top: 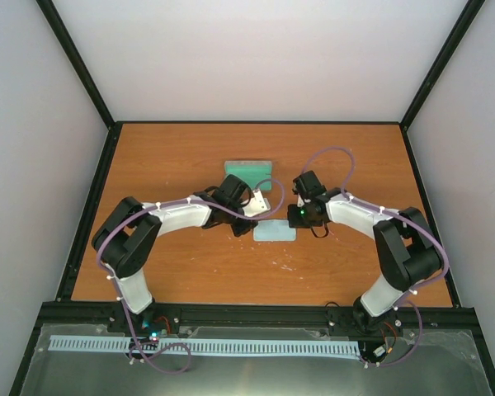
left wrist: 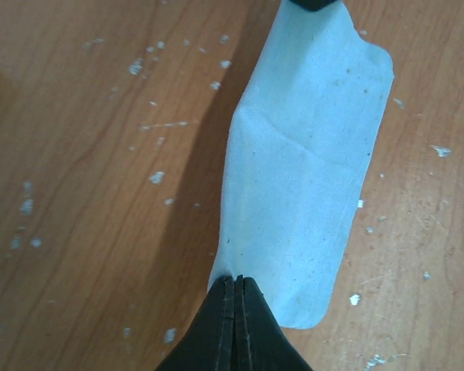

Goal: Organize the sunglasses
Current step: Pick up the glasses cleaning cloth from the center of the board, then place the glasses cleaning cloth in the sunglasses case.

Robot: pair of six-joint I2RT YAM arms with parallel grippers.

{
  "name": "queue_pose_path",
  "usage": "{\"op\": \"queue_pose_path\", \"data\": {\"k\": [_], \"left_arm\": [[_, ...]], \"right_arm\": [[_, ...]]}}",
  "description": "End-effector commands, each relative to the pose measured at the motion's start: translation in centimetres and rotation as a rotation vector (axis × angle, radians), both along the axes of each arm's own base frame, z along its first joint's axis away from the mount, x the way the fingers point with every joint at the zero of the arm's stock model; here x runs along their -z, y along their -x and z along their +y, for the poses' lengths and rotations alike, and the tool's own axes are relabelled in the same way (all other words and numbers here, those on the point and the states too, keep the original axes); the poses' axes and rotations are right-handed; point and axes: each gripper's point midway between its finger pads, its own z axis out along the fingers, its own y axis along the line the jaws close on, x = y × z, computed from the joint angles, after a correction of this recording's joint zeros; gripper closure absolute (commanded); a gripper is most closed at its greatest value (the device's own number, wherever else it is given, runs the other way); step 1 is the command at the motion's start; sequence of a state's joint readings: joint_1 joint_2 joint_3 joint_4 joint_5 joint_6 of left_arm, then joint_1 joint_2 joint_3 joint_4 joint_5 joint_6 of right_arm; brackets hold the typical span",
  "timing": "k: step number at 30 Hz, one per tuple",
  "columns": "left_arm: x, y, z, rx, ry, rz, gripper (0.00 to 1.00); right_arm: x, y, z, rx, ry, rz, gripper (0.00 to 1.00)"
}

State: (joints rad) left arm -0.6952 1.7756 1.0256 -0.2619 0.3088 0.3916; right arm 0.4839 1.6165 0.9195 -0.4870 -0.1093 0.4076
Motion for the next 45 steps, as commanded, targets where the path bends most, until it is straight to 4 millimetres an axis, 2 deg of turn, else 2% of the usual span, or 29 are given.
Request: {"op": "queue_pose_path", "data": {"k": [1, 9, 21, 29, 39, 45], "left_arm": [[-2.3, -2.1, 0.3, -0.023, 0.033, -0.101, 0.99], [-2.7, -4.5, 2.7, -0.070, 0.033, -0.128, 0.99], [-3.2, -6.8, 5.0, -0.109, 0.047, -0.145, 0.99], [-3.6, -9.6, 6.9, -0.141, 0.048, -0.172, 0.99], [-4.1, -11.8, 5.9, -0.112, 0.067, -0.203, 0.99], [-3.6, -12.4, 6.4, -0.121, 0.057, -0.199, 0.99]], "right_arm": [[-0.6, -1.7, 0.8, -0.015, -0.005, -0.037, 0.97], [-1.8, -4.4, 2.6, -0.038, -0.032, -0.066, 0.97], [-1.5, -8.4, 5.8, -0.084, -0.055, -0.054, 0.97], [-1.4, -10.6, 7.4, -0.100, -0.062, -0.053, 0.97], [-1.2, -12.2, 8.1, -0.107, -0.045, -0.058, 0.97], [-1.7, -13.6, 8.4, -0.100, -0.034, -0.088, 0.97]]}}
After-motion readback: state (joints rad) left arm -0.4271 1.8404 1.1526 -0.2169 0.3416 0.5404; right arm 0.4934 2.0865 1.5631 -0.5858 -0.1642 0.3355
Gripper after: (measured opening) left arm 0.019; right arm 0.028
